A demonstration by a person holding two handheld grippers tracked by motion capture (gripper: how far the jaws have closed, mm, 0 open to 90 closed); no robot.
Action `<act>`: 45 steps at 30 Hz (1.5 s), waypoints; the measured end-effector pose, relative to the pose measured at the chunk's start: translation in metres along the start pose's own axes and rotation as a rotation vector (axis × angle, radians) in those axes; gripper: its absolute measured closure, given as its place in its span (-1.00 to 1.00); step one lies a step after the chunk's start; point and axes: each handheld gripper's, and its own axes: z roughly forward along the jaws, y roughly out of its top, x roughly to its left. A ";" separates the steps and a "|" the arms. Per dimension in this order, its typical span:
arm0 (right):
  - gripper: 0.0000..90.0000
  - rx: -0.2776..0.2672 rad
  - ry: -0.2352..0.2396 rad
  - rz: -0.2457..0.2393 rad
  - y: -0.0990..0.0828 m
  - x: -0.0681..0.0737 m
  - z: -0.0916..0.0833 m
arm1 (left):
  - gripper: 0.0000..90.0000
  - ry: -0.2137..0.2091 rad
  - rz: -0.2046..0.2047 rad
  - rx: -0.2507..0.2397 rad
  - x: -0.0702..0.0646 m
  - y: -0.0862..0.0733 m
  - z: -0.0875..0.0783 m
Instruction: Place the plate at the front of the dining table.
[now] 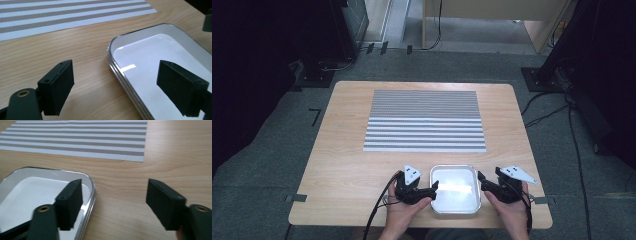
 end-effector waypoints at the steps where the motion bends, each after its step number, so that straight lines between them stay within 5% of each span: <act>1: -0.17 0.000 0.000 0.000 0.000 0.000 0.000 | -0.47 0.000 0.000 0.000 0.000 0.000 0.000; 2: 0.03 -0.004 0.032 0.001 -0.001 0.000 -0.001 | -0.29 0.004 0.000 -0.006 -0.003 0.000 0.000; 9: 0.21 0.003 0.103 0.017 -0.004 0.000 0.003 | 0.15 -0.051 -0.022 0.023 -0.004 -0.001 0.002; 16: 0.68 0.074 0.232 0.165 -0.006 -0.002 0.003 | 0.60 -0.082 -0.045 0.032 -0.002 -0.004 0.002; 29: 0.95 0.140 0.210 0.260 -0.007 -0.007 0.003 | 0.76 -0.117 -0.072 0.035 0.000 -0.005 -0.006; 45: 0.97 0.181 0.189 0.258 -0.007 -0.002 0.004 | 0.76 -0.108 -0.079 0.058 0.000 -0.009 -0.004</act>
